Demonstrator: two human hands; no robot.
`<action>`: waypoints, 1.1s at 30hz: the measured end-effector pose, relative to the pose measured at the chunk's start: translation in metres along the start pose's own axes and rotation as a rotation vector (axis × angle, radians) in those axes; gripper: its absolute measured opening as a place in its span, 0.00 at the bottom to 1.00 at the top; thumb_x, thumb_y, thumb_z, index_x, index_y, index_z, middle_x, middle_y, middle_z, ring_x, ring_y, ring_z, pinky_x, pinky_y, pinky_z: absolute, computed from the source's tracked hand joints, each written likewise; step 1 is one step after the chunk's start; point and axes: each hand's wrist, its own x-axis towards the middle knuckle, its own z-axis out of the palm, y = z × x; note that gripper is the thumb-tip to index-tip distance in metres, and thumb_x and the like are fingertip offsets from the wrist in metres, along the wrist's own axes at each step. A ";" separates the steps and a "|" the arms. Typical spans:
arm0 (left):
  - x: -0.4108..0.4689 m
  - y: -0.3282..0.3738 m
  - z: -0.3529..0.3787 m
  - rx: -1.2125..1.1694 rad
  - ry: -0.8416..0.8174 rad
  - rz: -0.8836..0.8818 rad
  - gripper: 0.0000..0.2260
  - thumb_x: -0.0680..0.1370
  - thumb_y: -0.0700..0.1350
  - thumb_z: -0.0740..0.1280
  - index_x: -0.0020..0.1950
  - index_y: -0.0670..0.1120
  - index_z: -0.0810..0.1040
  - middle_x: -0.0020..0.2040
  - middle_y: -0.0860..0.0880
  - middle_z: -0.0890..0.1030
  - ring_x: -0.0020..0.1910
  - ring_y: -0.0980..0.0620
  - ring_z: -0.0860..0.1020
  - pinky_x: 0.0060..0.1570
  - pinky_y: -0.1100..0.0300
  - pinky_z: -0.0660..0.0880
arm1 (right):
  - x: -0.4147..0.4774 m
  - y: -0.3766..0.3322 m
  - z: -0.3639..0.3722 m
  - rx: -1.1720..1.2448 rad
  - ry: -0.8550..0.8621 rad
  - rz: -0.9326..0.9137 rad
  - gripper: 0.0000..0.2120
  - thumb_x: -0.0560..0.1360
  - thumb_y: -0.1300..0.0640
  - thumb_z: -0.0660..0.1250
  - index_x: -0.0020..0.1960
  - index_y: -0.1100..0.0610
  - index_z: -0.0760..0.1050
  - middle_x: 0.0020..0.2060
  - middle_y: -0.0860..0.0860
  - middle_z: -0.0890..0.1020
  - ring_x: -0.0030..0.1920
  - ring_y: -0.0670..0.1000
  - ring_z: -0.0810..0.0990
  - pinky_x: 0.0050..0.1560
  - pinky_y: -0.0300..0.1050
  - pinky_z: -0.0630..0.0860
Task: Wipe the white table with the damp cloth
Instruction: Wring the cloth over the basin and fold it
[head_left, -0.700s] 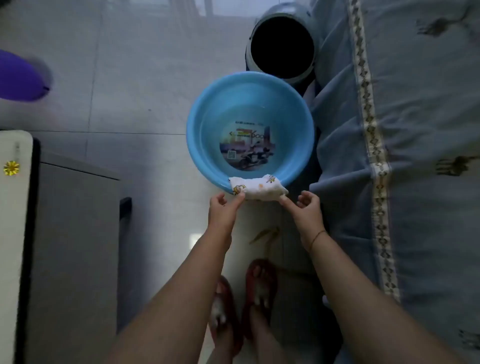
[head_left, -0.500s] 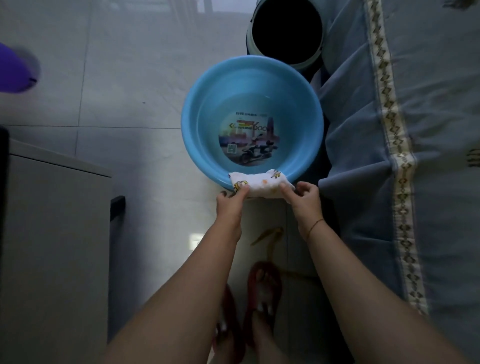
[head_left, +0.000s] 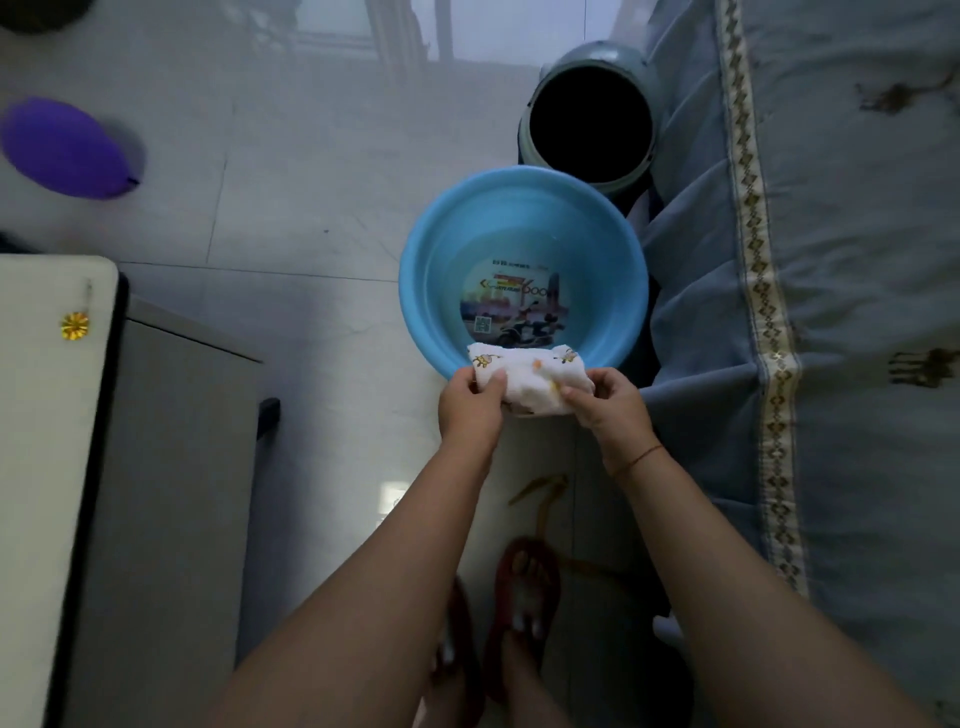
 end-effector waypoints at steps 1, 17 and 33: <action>-0.007 0.012 -0.008 -0.006 -0.009 0.037 0.07 0.78 0.45 0.64 0.53 0.44 0.77 0.44 0.50 0.79 0.44 0.51 0.77 0.42 0.59 0.76 | -0.008 -0.014 0.003 0.006 -0.022 0.000 0.10 0.74 0.65 0.67 0.54 0.59 0.72 0.53 0.59 0.78 0.55 0.59 0.78 0.54 0.51 0.77; -0.168 0.211 -0.266 -0.204 0.217 0.369 0.12 0.79 0.42 0.62 0.62 0.47 0.75 0.54 0.48 0.82 0.52 0.50 0.80 0.47 0.57 0.78 | -0.223 -0.280 0.163 -0.234 -0.453 -0.545 0.32 0.71 0.76 0.64 0.71 0.57 0.64 0.66 0.55 0.71 0.66 0.53 0.71 0.61 0.56 0.75; -0.394 0.203 -0.476 -0.535 0.665 0.527 0.13 0.80 0.41 0.60 0.62 0.52 0.75 0.55 0.53 0.82 0.53 0.55 0.80 0.53 0.55 0.79 | -0.457 -0.345 0.326 -0.316 -1.013 -0.687 0.24 0.73 0.76 0.61 0.64 0.56 0.71 0.52 0.48 0.79 0.45 0.38 0.81 0.40 0.33 0.77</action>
